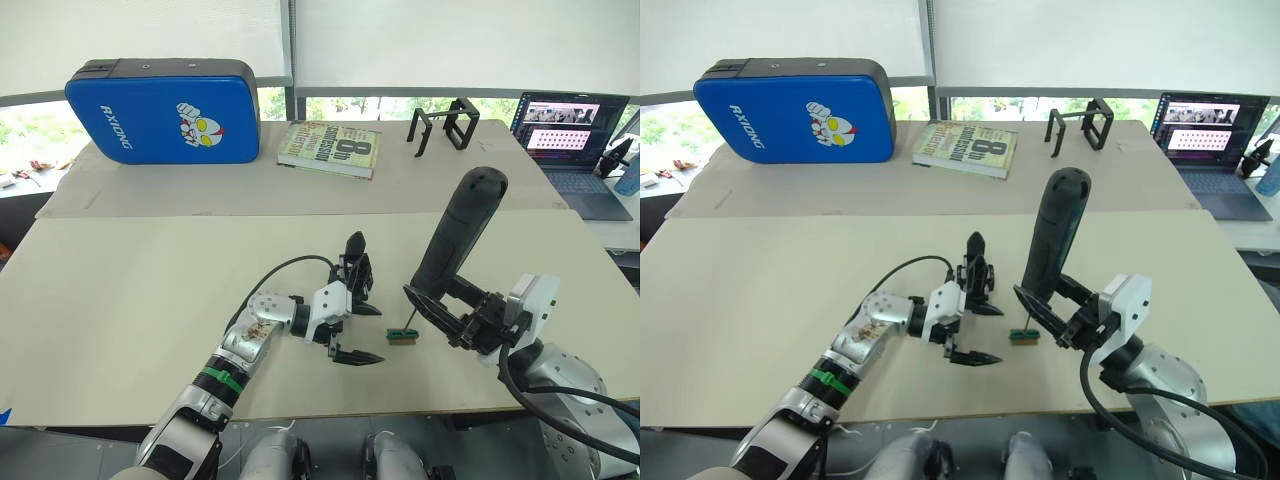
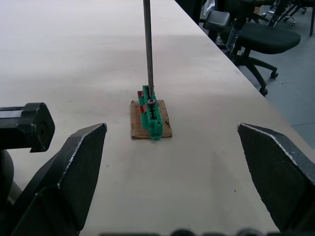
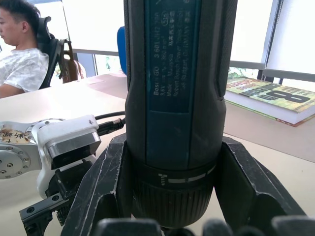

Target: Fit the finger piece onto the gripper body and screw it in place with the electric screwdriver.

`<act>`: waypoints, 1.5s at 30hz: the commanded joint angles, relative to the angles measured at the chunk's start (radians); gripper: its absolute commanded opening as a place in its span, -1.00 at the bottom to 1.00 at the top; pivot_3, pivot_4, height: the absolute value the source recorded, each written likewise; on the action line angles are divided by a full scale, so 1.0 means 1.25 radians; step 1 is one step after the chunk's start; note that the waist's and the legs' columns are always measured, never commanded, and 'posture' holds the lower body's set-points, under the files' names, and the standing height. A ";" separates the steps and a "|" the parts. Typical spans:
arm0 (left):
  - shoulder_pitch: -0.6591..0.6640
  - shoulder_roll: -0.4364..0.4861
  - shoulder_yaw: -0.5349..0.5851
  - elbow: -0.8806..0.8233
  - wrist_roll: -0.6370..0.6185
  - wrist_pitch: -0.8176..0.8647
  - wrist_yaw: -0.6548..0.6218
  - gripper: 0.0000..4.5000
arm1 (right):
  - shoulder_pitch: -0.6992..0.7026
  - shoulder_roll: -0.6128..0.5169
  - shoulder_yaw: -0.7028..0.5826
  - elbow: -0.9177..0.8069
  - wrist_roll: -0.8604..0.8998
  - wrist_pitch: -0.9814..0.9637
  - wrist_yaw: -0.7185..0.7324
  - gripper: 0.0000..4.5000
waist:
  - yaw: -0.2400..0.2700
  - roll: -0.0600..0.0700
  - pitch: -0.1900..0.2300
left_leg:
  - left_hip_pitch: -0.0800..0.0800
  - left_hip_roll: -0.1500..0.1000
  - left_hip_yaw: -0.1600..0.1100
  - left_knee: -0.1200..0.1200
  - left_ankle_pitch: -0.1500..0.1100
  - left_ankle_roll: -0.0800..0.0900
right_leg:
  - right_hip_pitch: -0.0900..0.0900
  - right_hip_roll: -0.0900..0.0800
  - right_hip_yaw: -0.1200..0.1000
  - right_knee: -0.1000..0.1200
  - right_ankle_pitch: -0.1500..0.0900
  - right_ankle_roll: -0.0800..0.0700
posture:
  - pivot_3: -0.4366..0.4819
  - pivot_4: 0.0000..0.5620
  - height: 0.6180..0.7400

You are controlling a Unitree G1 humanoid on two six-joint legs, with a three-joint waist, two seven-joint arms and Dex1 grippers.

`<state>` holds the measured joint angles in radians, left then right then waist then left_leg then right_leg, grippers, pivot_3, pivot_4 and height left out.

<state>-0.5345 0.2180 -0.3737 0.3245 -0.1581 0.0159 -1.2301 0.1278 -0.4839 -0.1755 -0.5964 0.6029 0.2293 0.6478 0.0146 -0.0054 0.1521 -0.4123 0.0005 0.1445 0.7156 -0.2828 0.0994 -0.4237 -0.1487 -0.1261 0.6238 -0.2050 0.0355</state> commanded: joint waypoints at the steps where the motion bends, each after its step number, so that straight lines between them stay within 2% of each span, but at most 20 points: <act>1: -0.011 -0.005 0.000 -0.016 -0.001 -0.012 0.002 1.00 | -0.015 -0.003 -0.013 -0.024 0.008 -0.014 0.000 -0.16 | 0.000 0.000 0.000 | 0.000 0.000 0.000 0.000 0.000 0.000 | 0.000 0.000 0.000 0.000 0.000 0.000 | -0.05 -0.47 1.00; 27: -0.014 -0.001 0.004 -0.019 -0.005 -0.010 -0.004 1.00 | -0.021 -0.013 -0.008 -0.035 0.004 0.010 -0.016 -0.16 | 0.000 0.000 0.000 | 0.000 0.000 0.000 0.000 0.000 0.000 | 0.000 0.000 0.000 0.000 0.000 0.000 | -0.05 -0.47 1.00; 45: -0.019 -0.004 0.005 -0.014 -0.004 -0.013 -0.001 1.00 | -0.004 0.000 -0.005 -0.003 -0.016 -0.028 0.015 -0.16 | 0.000 0.000 0.000 | 0.000 0.000 0.000 0.000 0.000 0.000 | 0.000 0.000 0.000 0.000 0.000 0.000 | -0.05 -0.47 1.00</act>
<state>-0.5405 0.2176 -0.3732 0.3244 -0.1587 0.0202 -1.2319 0.1295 -0.4867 -0.1681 -0.5789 0.5822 0.2267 0.6588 0.0147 -0.0054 0.1521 -0.4122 0.0004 0.1445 0.7156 -0.2828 0.0994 -0.4235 -0.1487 -0.1261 0.6238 -0.2050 0.0355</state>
